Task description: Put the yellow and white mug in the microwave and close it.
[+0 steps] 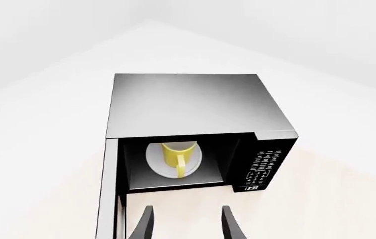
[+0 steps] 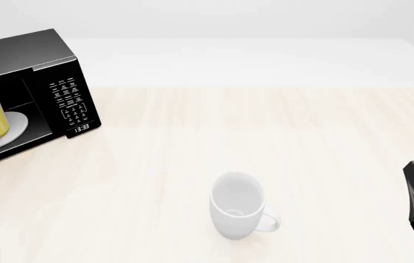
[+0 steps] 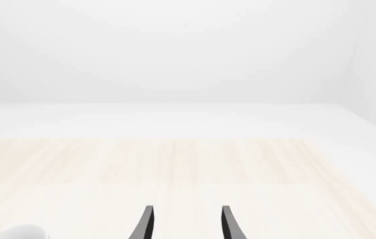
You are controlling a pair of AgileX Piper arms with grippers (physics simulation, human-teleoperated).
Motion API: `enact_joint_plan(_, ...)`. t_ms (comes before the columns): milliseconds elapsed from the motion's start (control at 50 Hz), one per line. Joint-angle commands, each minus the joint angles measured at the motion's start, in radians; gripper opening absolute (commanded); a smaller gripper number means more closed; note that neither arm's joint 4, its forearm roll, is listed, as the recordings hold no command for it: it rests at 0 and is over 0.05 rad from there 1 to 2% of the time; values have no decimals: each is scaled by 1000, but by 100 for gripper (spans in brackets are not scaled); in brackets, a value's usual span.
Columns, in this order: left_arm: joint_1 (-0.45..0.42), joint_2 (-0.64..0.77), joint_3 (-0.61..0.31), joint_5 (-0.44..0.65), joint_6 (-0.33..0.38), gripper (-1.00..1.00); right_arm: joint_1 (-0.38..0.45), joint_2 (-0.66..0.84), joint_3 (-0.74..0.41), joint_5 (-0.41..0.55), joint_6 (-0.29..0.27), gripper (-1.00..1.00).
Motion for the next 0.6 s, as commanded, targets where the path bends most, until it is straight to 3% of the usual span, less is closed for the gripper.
enact_joint_plan(20,26,-24,-58,64,8,100,0,0,0,0,0,100)
enact_joint_plan(600,202,16,-133,114,-31,100,0,0,0,0,0,100)
